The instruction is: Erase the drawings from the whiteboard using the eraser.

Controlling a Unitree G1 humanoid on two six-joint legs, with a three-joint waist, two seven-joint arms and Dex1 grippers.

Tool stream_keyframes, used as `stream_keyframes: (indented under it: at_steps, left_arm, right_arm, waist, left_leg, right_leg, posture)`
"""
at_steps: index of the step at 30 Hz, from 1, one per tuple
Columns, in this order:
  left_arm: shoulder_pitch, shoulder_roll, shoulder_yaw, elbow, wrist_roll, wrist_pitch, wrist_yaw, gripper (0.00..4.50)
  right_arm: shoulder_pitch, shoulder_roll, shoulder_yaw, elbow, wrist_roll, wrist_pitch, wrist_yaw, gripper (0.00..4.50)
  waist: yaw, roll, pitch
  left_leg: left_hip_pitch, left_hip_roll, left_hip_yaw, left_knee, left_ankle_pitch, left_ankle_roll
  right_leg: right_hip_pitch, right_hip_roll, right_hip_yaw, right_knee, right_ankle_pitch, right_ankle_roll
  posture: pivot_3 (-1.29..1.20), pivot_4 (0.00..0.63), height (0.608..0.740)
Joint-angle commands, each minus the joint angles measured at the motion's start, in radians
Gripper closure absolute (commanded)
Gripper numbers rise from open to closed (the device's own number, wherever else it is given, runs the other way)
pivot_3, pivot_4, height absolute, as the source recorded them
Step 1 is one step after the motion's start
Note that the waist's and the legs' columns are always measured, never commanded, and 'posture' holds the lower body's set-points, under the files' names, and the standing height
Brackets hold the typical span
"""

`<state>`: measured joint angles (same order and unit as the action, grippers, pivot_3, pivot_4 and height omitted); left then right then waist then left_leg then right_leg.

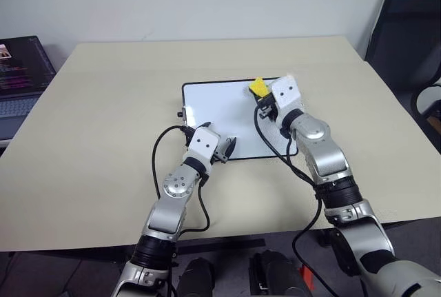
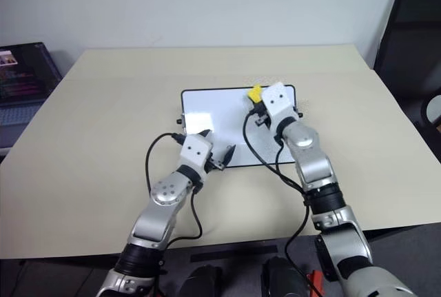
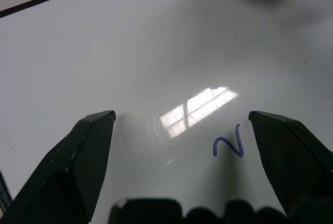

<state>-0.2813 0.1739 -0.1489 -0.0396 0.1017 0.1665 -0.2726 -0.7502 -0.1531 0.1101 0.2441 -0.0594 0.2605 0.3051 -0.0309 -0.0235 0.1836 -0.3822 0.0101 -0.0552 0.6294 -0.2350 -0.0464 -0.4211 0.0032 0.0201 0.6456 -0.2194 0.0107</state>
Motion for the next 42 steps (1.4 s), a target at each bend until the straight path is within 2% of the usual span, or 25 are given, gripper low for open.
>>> stream_keyframes:
  at_steps: [1, 6, 12, 18, 23, 31, 42]
  left_arm:
    - [-0.006, 0.004, 0.007, -0.031, -0.003, -0.016, 0.004, 0.0]
    - [0.001, 0.007, 0.012, -0.039, -0.001, -0.011, 0.009, 0.0]
    - [0.005, 0.008, 0.012, -0.042, -0.001, -0.007, 0.011, 0.0]
    - [-0.011, 0.006, 0.009, -0.025, -0.004, -0.013, 0.005, 0.0]
    - [-0.003, 0.018, 0.01, -0.046, -0.016, -0.01, -0.018, 0.0]
    - [0.14, 0.062, 0.01, -0.218, -0.065, 0.035, -0.084, 0.0]
    - [0.301, 0.062, -0.019, -0.338, -0.028, 0.094, -0.041, 0.0]
  right_arm:
    - [-0.02, 0.008, 0.016, 0.009, -0.005, -0.022, 0.005, 3.2]
    - [0.027, -0.014, 0.06, 0.013, -0.03, 0.028, 0.034, 3.2]
    - [0.119, -0.067, 0.088, -0.076, -0.053, 0.112, 0.07, 3.2]
    - [0.161, -0.072, 0.007, -0.173, 0.009, 0.106, 0.055, 3.2]
    - [0.227, -0.099, -0.021, -0.283, 0.067, 0.073, 0.111, 3.2]
    - [0.394, -0.176, -0.037, -0.45, 0.104, 0.053, 0.169, 3.2]
    - [0.413, -0.196, -0.045, -0.487, 0.141, 0.054, 0.188, 3.2]
  waist:
    - [0.001, 0.0, 0.0]
    - [0.001, 0.0, 0.0]
    - [0.001, 0.0, 0.0]
    - [0.001, 0.0, 0.0]
    - [0.002, 0.0, 0.0]
    - [-0.001, 0.0, 0.0]
    - [0.0, 0.0, 0.0]
  left_leg:
    - [0.0, 0.0, 0.0, 0.0, 0.0, 0.0]
    - [0.0, 0.0, 0.0, 0.001, 0.0, 0.0]
    - [0.001, 0.0, 0.0, 0.001, 0.0, 0.0]
    - [0.002, 0.0, 0.0, 0.002, 0.0, 0.0]
    - [0.0, 0.0, 0.0, 0.001, 0.0, 0.0]
    - [0.0, 0.0, 0.0, 0.0, 0.0, 0.0]
    - [0.001, 0.0, 0.0, 0.001, 0.0, 0.0]
  right_leg:
    - [0.0, 0.0, 0.0, 0.0, 0.0, 0.0]
    - [0.0, 0.0, 0.0, 0.001, 0.0, 0.0]
    - [0.001, 0.0, 0.0, 0.001, 0.0, 0.0]
    - [0.002, 0.0, 0.0, 0.002, 0.0, 0.0]
    - [0.0, 0.0, 0.0, 0.0, 0.0, 0.0]
    - [0.0, 0.0, 0.0, 0.0, 0.0, 0.0]
    - [0.001, 0.0, 0.0, -0.001, 0.0, 0.0]
  posture:
    - [0.0, 0.15, 0.74]
    - [0.0, 0.15, 0.74]
    - [0.0, 0.15, 0.74]
    - [0.0, 0.15, 0.74]
    - [0.0, 0.15, 0.74]
    - [0.0, 0.15, 0.74]
    - [0.0, 0.15, 0.74]
